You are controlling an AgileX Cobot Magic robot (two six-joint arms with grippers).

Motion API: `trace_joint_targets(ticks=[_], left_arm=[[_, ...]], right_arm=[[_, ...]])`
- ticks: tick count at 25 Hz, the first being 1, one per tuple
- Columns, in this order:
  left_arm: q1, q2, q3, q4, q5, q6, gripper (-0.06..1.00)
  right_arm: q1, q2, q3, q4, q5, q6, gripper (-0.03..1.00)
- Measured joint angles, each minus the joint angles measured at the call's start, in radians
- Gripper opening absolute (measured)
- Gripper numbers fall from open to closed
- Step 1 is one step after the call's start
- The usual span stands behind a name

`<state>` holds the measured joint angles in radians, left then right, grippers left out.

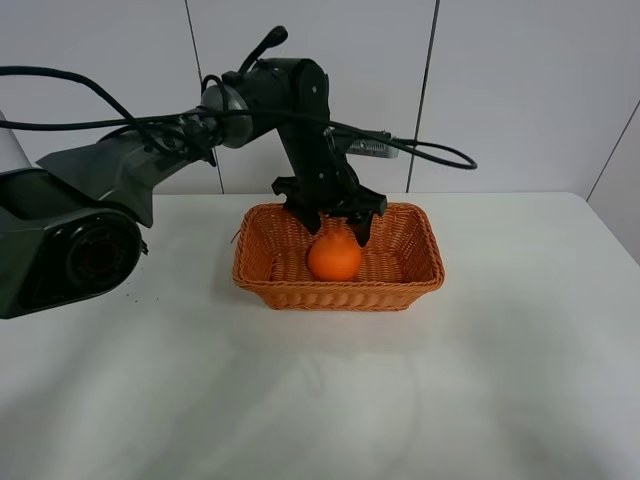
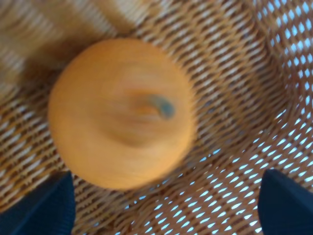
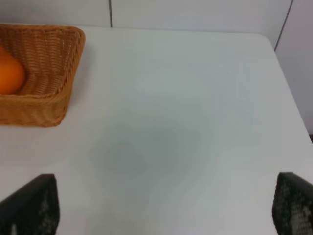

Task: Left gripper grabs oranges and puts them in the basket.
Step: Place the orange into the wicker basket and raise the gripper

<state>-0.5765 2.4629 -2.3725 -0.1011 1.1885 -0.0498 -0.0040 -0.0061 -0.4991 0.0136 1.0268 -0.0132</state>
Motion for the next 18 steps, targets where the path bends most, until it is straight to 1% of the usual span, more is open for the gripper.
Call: trace_joint_targets(ticks=[6, 12, 16, 18], left_arm=[[0.079, -0.074, -0.066, 0.001, 0.001, -0.001, 0.86], [0.171, -0.12, -0.074, 0.002, 0.001, 0.001, 0.86], [0.24, -0.12, -0.07, 0.0, 0.001, 0.031, 0.86], [0.289, -0.12, -0.067, 0.0, 0.001, 0.042, 0.86]], right_arm=[[0.0, 0.0, 0.0, 0.0, 0.0, 0.0, 0.69], [0.0, 0.0, 0.0, 0.0, 0.0, 0.0, 0.69], [0.0, 0.0, 0.0, 0.0, 0.0, 0.0, 0.69], [0.0, 0.0, 0.0, 0.0, 0.0, 0.0, 0.69]])
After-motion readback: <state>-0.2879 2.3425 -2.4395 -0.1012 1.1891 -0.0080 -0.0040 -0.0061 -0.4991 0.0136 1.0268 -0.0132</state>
